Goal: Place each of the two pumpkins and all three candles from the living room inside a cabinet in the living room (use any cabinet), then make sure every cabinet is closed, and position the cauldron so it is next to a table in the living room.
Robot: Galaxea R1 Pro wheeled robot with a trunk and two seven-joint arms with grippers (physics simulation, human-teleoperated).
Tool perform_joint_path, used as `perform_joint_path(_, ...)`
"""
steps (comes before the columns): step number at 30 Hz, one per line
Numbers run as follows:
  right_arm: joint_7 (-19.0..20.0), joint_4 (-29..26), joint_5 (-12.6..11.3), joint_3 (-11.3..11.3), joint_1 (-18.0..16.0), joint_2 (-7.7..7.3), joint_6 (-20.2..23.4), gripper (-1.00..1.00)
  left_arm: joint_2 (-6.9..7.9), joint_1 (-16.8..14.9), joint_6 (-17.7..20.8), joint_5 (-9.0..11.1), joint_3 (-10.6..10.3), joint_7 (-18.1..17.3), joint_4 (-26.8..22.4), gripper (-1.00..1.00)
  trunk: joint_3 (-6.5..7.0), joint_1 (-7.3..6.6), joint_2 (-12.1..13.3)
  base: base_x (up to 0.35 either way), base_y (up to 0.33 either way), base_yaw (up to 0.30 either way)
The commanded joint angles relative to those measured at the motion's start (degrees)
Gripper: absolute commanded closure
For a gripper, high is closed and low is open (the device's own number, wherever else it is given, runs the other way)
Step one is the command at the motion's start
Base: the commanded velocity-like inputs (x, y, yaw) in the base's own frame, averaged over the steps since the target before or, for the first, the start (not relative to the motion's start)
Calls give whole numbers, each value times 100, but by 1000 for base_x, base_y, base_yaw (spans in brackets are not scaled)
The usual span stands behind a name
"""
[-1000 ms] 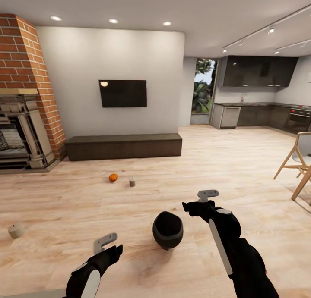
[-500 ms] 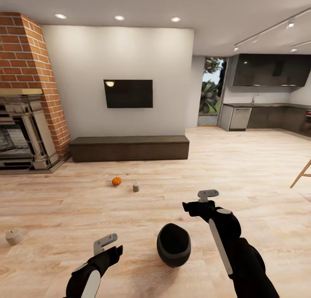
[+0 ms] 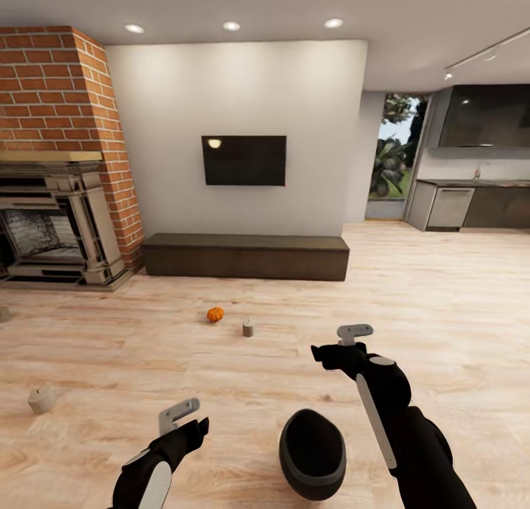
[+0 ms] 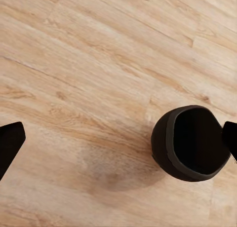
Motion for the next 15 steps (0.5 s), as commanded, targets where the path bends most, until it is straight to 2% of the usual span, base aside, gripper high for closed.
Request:
perform_joint_path(1, 7, -6, 8, -1, -3, 0, 27, -100, 0, -4, 12, 60, -6, 55, -7, -100, -7, 3, -3, 319, -165, 61)
perform_joint_path(8, 7, -6, 9, -2, -3, 1, 30, -100, 0, -4, 6, 60, -3, 56, -1, -100, -7, 3, -3, 318, -167, 50)
perform_joint_path(15, 7, -6, 3, -3, 0, 0, 33, -100, 0, -4, -1, 62, 7, 56, 56, -100, -7, 3, -3, 325, -111, 225)
